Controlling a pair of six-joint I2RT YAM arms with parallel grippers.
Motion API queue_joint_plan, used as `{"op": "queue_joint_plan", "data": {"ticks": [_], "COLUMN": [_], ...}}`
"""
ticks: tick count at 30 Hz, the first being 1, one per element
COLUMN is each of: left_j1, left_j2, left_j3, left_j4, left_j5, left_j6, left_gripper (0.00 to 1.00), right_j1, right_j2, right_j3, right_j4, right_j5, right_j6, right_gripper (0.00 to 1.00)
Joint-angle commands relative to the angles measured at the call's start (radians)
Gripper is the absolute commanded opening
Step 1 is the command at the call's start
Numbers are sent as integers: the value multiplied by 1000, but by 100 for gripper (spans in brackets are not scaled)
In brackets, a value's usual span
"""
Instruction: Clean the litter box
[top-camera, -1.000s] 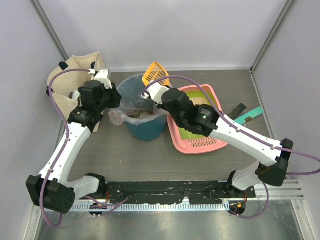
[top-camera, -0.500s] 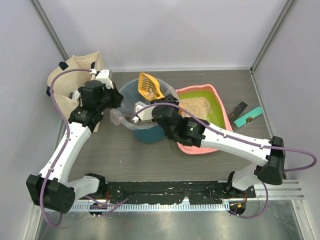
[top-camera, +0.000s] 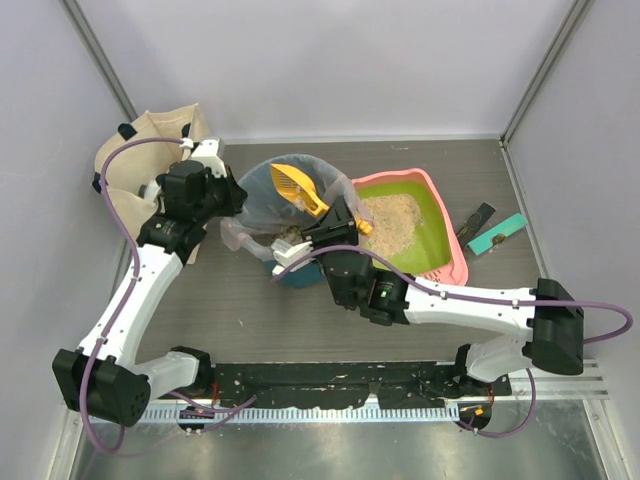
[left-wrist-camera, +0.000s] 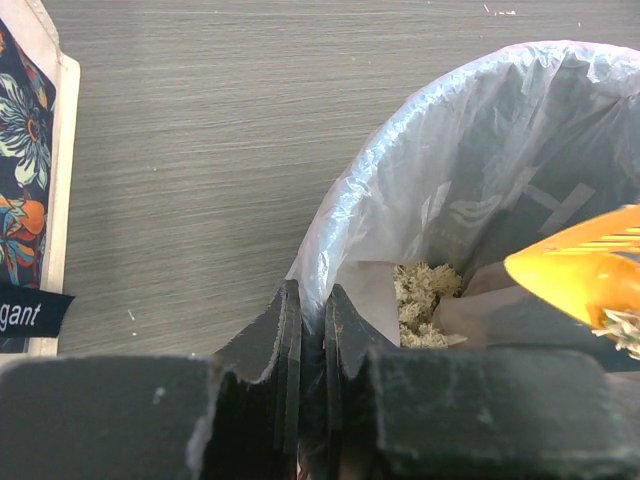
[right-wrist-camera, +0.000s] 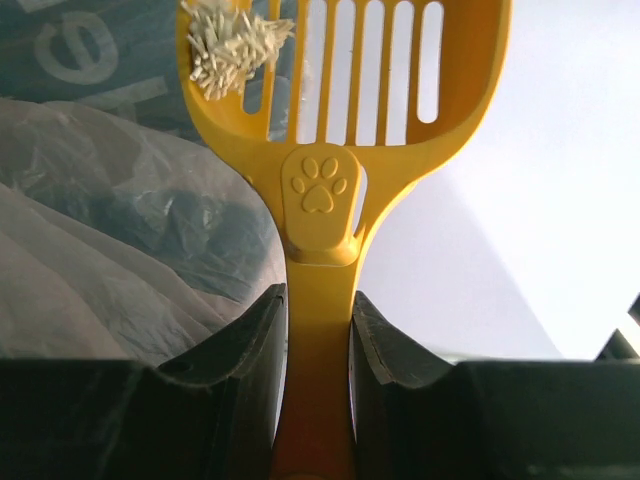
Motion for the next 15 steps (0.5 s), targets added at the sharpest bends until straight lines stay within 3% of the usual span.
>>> {"op": "queue_joint_plan", "data": {"ticks": [1,8,15], "left_j1": [-9,-7,-9], "left_j2": [-12,-11,-12], "left_j3": [23,23,23], "left_j4": [27,29,29], "left_j5": [59,42,39], "left_j6": [-12,-16,-15], "left_gripper": [0,0,0], "right_j1": [5,7,10], "right_j2": [-55,-58,-82], "right_j3": [-49,-149,-149], "right_j4": [316,621,597], "right_j5": [0,-66,-68], "right_j6": [-297,-579,-581], "right_gripper": [1,1,1]}}
